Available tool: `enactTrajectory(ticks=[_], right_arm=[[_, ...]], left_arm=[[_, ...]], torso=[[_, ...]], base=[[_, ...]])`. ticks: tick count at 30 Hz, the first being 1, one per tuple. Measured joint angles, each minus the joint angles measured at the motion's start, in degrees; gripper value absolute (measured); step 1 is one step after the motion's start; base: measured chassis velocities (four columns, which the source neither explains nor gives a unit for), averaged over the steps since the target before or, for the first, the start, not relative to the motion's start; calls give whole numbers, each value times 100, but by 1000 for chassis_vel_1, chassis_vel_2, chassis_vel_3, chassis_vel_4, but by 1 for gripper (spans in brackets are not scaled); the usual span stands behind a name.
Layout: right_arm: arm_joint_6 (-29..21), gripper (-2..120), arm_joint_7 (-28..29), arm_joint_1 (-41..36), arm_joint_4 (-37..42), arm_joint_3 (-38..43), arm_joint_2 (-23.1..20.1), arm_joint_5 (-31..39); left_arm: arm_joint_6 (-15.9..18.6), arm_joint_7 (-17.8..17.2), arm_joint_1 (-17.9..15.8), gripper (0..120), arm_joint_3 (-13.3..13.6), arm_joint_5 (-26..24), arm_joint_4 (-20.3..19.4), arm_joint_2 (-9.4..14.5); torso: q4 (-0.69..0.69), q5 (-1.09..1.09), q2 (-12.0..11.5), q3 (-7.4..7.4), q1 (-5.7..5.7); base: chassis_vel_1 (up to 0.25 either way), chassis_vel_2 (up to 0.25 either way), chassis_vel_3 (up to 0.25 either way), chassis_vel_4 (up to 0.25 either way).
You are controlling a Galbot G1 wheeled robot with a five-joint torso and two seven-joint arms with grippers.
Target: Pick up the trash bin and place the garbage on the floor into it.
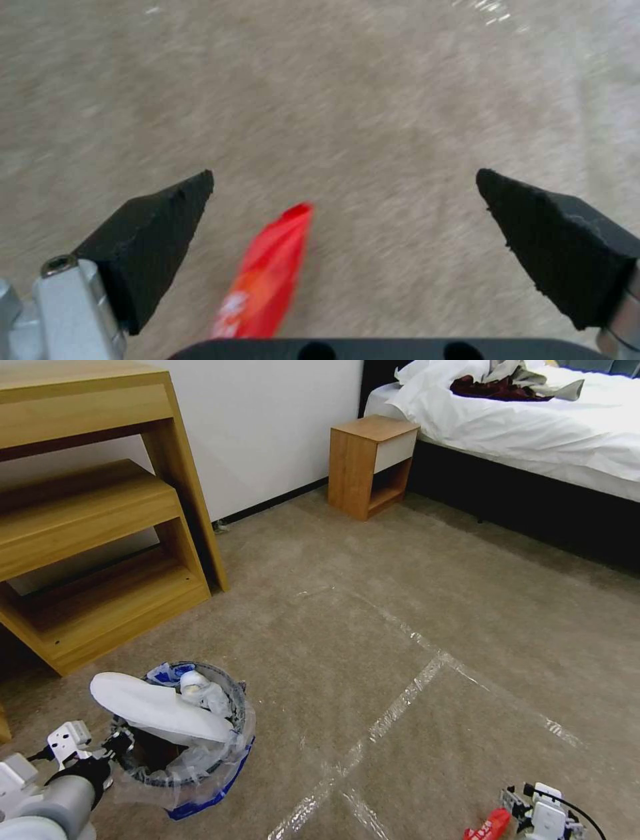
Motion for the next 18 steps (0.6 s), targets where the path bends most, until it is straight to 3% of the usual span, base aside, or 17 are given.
enactTrajectory(ticks=[18], right_arm=[[27, 100, -277, 163, 32, -550, 124, -62]], left_arm=[[-4, 23, 30, 0, 126, 225, 36, -123]], torso=[[0, 0, 0, 0, 0]], base=[[0, 0, 0, 0]])
